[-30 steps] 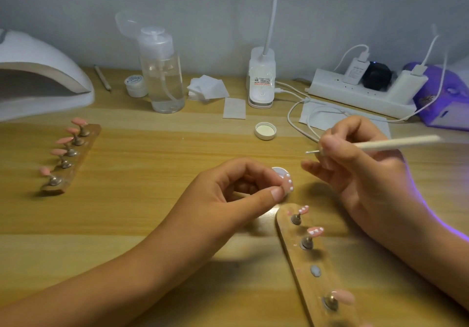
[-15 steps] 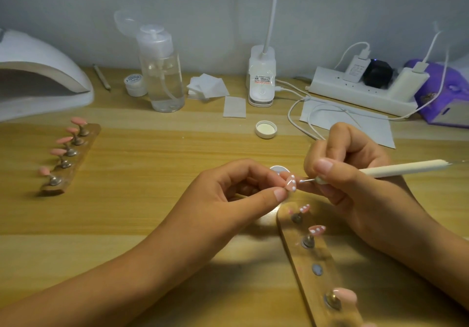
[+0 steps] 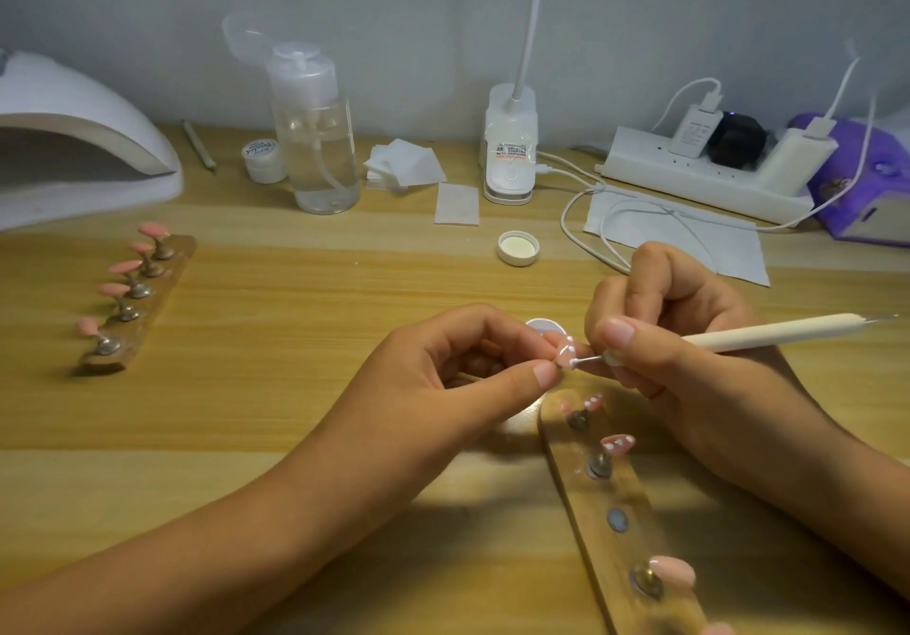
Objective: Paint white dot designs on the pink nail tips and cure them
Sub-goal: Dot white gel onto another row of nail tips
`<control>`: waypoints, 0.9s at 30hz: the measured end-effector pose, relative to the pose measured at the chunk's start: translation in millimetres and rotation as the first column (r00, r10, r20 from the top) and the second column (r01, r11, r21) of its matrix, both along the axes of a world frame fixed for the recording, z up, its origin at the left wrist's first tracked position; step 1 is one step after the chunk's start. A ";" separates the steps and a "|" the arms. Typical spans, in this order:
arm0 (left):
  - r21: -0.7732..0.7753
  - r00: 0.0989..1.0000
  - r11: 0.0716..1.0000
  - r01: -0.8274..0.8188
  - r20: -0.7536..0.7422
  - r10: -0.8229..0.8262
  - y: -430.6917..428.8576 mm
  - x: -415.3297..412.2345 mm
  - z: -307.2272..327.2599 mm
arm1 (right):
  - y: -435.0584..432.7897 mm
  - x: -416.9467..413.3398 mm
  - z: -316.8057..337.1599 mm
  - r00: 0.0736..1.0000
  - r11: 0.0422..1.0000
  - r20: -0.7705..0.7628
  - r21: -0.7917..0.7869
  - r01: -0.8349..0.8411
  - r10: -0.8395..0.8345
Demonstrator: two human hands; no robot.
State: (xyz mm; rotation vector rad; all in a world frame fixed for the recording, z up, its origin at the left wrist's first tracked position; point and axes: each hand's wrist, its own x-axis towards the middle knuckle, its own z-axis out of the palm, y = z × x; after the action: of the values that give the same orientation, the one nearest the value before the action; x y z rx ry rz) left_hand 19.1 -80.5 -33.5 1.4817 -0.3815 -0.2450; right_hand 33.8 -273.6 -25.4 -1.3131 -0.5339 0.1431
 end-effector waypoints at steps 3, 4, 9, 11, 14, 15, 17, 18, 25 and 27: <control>0.005 1.000 1.000 -0.002 0.005 0.002 0.2 0.4 -0.6 | -0.4 0.3 0.3 1.000 1.000 -0.003 -0.007 0.008 -0.008; 0.009 1.000 1.000 -0.002 0.007 0.002 0.3 0.6 -0.7 | -0.6 0.4 0.3 1.000 1.000 -0.002 -0.009 0.008 -0.008; 0.011 1.000 1.000 -0.004 0.006 0.004 0.2 1.2 -1.6 | -0.1 0.4 0.5 1.000 1.000 -0.003 -0.008 -0.002 0.002; 0.014 1.000 1.000 -0.002 0.010 0.002 0.4 1.5 -1.8 | -0.6 0.8 1.4 1.000 1.000 -0.005 -0.016 -0.001 0.000; 0.012 1.000 1.000 0.006 0.016 -0.006 0.9 1.2 -1.5 | -0.5 1.3 1.7 1.000 1.000 -0.027 0.015 -0.003 0.003; 0.014 1.000 1.000 0.004 0.014 -0.004 1.1 1.0 -1.6 | -0.3 1.3 1.6 0.999 1.000 -0.033 0.021 -0.002 0.003; 0.018 1.000 1.000 0.003 0.011 -0.003 1.2 1.0 -1.7 | 0.1 1.3 1.5 0.999 1.000 -0.041 0.020 0.001 0.000; 0.017 1.000 1.000 0.004 0.009 -0.004 1.0 1.0 -1.5 | 0.0 1.4 1.5 0.999 1.000 -0.044 0.019 0.002 -0.001; 0.018 1.000 1.000 0.007 0.014 -0.008 1.2 1.4 -2.4 | -0.1 1.7 1.5 0.999 0.999 -0.054 0.033 0.002 0.000; 0.014 1.000 1.000 0.011 0.016 -0.011 1.7 1.5 -3.1 | -0.4 2.0 1.3 0.999 1.000 -0.049 0.020 0.006 -0.005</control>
State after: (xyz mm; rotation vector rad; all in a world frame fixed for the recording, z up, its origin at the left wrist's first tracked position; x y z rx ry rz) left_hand 20.6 -78.8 -36.5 1.4966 -0.4019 -0.2454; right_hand 35.8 -274.0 -24.1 -1.2881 -0.4889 0.1643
